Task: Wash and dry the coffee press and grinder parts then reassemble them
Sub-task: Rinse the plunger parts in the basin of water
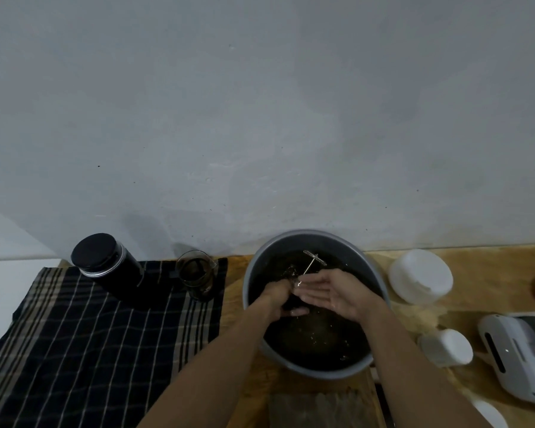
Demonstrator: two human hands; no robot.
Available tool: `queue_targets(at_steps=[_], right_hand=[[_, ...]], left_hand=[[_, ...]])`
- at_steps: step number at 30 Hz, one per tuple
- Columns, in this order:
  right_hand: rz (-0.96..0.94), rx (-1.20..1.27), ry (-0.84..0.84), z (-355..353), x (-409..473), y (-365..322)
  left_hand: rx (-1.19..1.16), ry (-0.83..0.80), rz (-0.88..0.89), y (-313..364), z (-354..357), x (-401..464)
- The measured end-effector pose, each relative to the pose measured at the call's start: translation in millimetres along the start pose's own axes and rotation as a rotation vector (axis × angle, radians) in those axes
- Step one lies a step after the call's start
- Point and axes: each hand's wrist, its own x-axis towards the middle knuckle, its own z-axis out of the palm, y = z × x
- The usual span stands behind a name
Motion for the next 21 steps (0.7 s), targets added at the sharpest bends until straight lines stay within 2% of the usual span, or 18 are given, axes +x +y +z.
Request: queue_targets(at_steps=[3, 5, 7, 9, 11, 13, 15, 17, 19, 21], right_hand=[[0.091, -0.316, 0.168, -11.5, 3.2, -1.6], [0.157, -0.405, 0.280, -23.0, 7.3, 6.4], [0.183, -0.368, 0.358, -30.0, 12.6, 19.8], [0.150, -0.210, 0.419, -32.1, 15.8, 28.7], [0.097, 0.083, 0.394, -32.7, 14.1, 25.7], [-0.009, 0.199, 0.271, -27.9, 2.2, 5.9], [-0.100, 0.055, 0.133, -17.4, -11.8, -20.4], [-0.099, -0.131, 0.052, -4.6, -19.0, -41.5], [-0.108, -0.288, 0.095, 3.4, -16.6, -52.2], [-0.133, -0.393, 0.206, 4.6, -13.6, -54.8]], left_hand=[[-0.015, 0.025, -0.048, 0.6, -1.7, 1.6], [-0.029, 0.050, -0.058, 5.2, -5.1, 1.6], [-0.049, 0.088, -0.042, 9.0, -8.6, 1.2], [-0.058, 0.130, 0.008, 10.8, -10.7, 4.1], [-0.042, 0.177, 0.055, 8.4, -13.0, 8.1], [0.008, 0.221, 0.097, 6.6, -14.2, 10.7], [0.069, 0.274, 0.121, 5.9, -12.3, 9.7], [0.031, 0.296, 0.099, 6.0, -7.3, 4.2], [-0.053, 0.279, 0.073, 7.1, -6.7, 3.7], [0.020, 0.262, 0.101, 7.2, -10.4, 4.5]])
